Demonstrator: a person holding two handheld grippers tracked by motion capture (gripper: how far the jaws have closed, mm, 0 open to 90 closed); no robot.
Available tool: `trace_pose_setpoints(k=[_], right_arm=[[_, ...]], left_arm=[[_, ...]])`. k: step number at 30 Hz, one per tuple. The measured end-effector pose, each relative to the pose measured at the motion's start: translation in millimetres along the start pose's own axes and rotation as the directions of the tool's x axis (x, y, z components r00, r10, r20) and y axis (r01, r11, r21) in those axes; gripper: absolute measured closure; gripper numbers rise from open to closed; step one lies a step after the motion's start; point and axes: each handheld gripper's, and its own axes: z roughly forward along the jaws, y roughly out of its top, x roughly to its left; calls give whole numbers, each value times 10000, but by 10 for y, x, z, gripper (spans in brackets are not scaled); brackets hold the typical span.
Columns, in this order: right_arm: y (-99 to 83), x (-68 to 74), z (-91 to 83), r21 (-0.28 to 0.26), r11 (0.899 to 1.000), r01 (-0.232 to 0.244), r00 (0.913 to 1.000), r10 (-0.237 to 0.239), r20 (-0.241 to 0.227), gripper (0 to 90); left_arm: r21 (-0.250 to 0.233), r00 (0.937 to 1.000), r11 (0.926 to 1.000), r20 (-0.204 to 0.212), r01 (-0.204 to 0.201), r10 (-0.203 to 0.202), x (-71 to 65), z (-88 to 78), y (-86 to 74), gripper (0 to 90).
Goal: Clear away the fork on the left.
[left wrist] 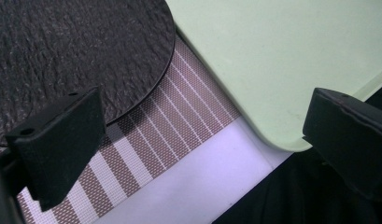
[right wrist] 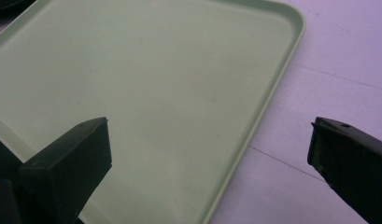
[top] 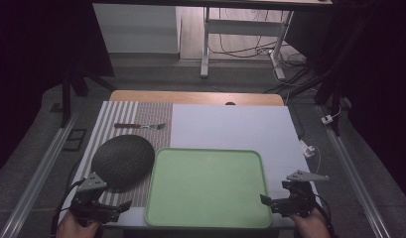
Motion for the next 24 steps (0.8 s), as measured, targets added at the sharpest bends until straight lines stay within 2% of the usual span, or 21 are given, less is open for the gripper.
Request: trace_pose_setpoints(k=[16, 24], right_arm=[[1, -3, 10, 28, 10000, -16, 9999, 16, -109, 1], [3, -8, 8, 72, 10000, -58, 9999, 59, -138, 2]], left_arm=[[25, 9997, 9998, -145, 218, -218, 20, -6, -1, 0], [263, 9994, 9992, -164, 299, -295, 26, 18, 10, 0]])
